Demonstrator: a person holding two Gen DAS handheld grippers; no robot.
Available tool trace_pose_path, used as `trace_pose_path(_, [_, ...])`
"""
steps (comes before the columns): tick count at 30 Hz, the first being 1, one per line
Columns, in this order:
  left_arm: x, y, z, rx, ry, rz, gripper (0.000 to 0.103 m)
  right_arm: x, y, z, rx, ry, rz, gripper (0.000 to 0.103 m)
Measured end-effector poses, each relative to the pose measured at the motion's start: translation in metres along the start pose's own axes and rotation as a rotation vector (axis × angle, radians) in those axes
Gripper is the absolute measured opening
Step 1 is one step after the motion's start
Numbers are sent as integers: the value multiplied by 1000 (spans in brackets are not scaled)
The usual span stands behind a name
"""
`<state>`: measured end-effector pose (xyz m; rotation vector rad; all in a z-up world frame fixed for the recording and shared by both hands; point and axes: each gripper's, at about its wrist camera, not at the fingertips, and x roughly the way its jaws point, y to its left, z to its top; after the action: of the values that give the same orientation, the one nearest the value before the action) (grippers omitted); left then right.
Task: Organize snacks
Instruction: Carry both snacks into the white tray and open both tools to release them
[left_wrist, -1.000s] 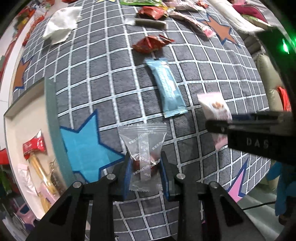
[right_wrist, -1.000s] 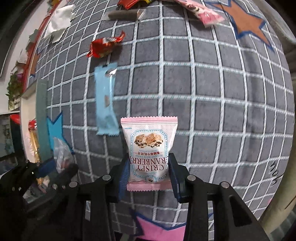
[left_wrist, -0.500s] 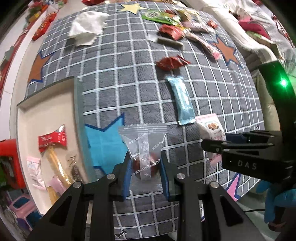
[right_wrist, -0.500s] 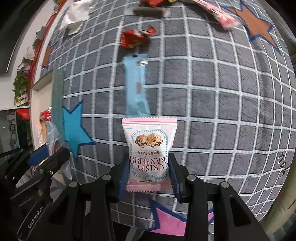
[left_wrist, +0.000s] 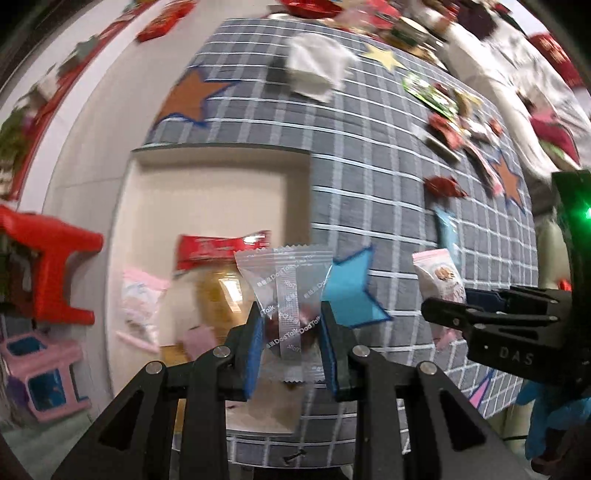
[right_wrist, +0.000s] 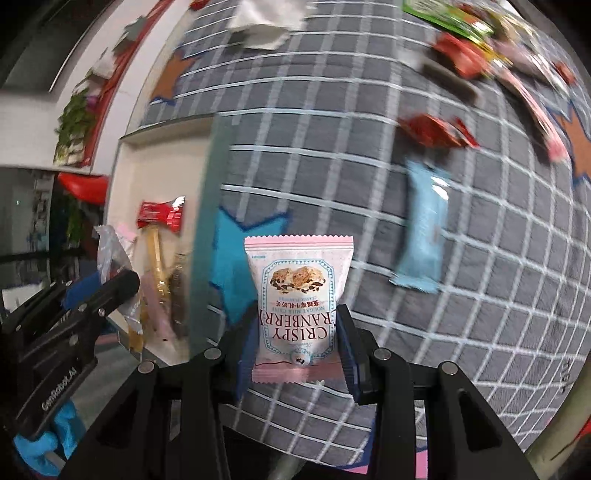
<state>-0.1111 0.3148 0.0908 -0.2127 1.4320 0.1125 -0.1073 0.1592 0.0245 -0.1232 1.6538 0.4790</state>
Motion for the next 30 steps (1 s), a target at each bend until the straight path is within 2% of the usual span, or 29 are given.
trace_pose_path(6, [2, 43, -7, -76, 6, 22, 31, -1, 33, 18, -84, 12, 2, 41])
trace_pose_path(12, [9, 69, -16, -125, 25, 30, 31, 12, 77, 31, -146, 29, 11, 41])
trace_pose_path(19, [16, 84, -23, -153, 45, 33, 31, 27, 113, 38, -196, 54, 21, 42])
trace_pose_path(30, [34, 86, -34, -151, 105, 31, 31, 48, 133, 38, -207, 97, 27, 42])
